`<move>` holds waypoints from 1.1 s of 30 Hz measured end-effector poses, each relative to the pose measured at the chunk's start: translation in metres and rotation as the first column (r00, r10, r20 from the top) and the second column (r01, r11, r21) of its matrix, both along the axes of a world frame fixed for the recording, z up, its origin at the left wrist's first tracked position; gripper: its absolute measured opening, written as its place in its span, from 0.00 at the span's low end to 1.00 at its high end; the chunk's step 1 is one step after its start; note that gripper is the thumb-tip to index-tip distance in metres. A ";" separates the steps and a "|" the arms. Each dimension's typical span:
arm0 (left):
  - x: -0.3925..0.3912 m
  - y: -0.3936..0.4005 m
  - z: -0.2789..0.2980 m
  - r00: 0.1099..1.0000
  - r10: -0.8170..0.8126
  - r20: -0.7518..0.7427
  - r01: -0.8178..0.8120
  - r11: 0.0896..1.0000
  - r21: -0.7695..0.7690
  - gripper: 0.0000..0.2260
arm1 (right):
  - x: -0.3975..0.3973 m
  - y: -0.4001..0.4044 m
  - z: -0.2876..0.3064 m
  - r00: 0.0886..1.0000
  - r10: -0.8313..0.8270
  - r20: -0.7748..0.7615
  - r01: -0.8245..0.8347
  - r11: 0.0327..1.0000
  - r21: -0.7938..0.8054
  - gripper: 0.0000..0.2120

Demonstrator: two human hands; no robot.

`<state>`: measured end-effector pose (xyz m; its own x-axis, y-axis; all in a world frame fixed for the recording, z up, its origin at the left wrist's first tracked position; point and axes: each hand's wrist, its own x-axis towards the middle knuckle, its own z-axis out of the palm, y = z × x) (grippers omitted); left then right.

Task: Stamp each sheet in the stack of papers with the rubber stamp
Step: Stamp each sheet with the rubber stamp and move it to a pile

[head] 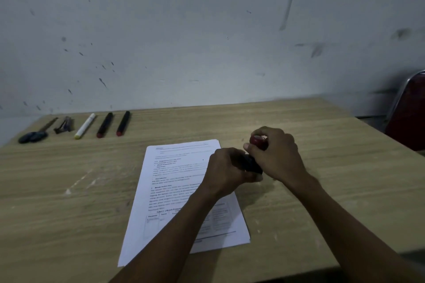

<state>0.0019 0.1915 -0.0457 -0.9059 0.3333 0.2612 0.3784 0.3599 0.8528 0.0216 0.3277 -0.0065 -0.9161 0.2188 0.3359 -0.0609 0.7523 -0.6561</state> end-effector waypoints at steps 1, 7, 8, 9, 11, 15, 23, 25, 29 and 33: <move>0.002 0.002 0.002 1.000 -0.001 -0.011 0.001 1.000 -0.016 0.15 | 0.001 0.001 -0.001 1.000 -0.001 0.001 0.001 1.000 0.003 0.12; 0.000 0.004 0.004 0.998 -0.027 0.058 0.026 0.999 0.031 0.14 | 0.000 0.011 -0.001 1.000 0.010 -0.005 -0.010 0.999 0.030 0.05; 0.000 0.005 0.005 0.997 -0.039 0.068 0.036 0.998 0.046 0.14 | -0.002 0.012 -0.001 1.000 0.012 -0.003 -0.012 0.999 0.031 0.07; 0.001 0.005 0.005 0.996 -0.046 0.074 0.042 0.997 0.057 0.14 | -0.003 0.013 -0.002 1.000 0.013 0.002 -0.014 0.999 0.029 0.07; -0.001 0.005 0.003 0.996 -0.059 0.073 0.054 0.997 0.062 0.14 | -0.005 0.014 -0.003 1.000 0.022 0.004 -0.022 0.999 0.024 0.07; -0.002 0.003 0.001 0.995 -0.068 0.075 0.064 0.996 0.054 0.13 | -0.005 0.013 -0.004 1.000 0.030 0.008 -0.030 1.000 -0.006 0.06; 0.003 0.005 0.003 0.996 -0.037 0.084 0.023 0.988 0.154 0.12 | -0.008 0.012 -0.002 1.000 0.014 0.026 -0.013 0.999 -0.045 0.09; 0.003 0.007 0.004 0.995 -0.017 0.096 -0.005 0.975 0.223 0.15 | -0.008 0.011 0.000 1.000 -0.019 -0.008 0.018 0.997 -0.071 0.10; 0.003 0.012 0.005 0.998 -0.017 0.063 -0.003 0.952 0.306 0.10 | -0.006 0.009 0.004 0.997 -0.058 -0.057 0.047 0.984 -0.172 0.09; 0.003 0.012 0.005 0.999 -0.002 0.040 -0.011 0.947 0.321 0.12 | 0.000 0.009 0.006 0.998 0.049 0.026 -0.032 0.892 -0.452 0.14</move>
<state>0.0049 0.2040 -0.0409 -0.9188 0.2335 0.3183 0.3415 0.0658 0.9376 0.0215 0.3370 -0.0004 -0.9370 0.3013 0.1770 -0.0552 0.3724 -0.9264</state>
